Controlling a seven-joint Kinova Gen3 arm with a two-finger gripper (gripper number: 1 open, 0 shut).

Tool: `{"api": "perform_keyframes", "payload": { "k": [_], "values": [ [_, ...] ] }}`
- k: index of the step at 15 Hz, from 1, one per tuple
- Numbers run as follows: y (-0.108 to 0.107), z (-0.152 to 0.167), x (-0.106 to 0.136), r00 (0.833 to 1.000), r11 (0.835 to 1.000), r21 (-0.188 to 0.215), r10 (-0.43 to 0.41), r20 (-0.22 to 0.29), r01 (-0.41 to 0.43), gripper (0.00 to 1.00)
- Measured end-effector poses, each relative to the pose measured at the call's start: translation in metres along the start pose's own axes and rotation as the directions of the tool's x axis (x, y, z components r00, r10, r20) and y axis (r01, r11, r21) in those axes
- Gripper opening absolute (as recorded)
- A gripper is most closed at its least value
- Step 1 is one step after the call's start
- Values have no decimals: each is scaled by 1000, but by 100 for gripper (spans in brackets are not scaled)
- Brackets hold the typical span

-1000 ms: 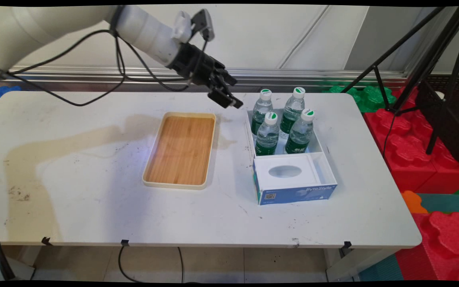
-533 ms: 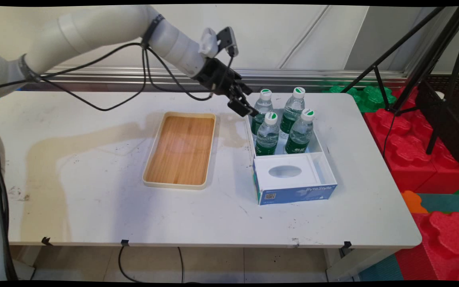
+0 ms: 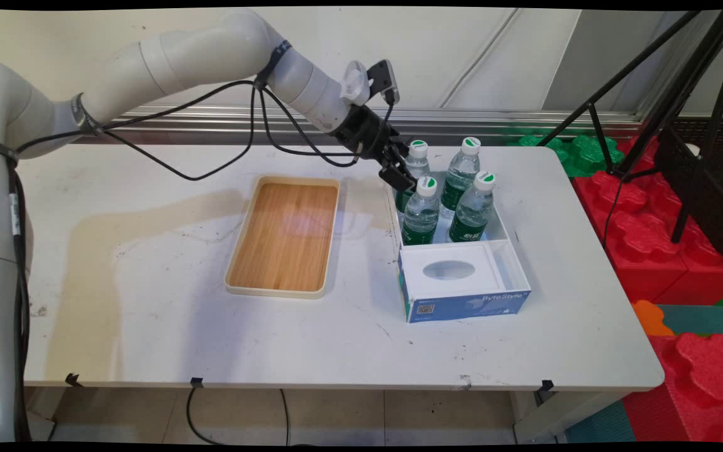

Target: Pick up the green bottle from the white box, then place the picked object on the tray

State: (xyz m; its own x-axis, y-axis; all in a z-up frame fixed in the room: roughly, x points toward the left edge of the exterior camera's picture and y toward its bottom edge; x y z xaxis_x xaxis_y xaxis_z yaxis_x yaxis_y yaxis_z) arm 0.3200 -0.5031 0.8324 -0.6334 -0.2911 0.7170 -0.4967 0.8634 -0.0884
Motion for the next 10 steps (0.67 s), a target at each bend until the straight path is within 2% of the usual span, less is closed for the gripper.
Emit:
{"api": "perform_keyframes", "payload": {
  "k": [7,8,10],
  "values": [
    [-6,16,-2,1000,1000,-8,-3,4,3,100],
    [-7,17,-2,1000,1000,-10,-5,4,5,0],
    [-7,18,-2,1000,1000,-14,-7,4,7,0]
  ]
}}
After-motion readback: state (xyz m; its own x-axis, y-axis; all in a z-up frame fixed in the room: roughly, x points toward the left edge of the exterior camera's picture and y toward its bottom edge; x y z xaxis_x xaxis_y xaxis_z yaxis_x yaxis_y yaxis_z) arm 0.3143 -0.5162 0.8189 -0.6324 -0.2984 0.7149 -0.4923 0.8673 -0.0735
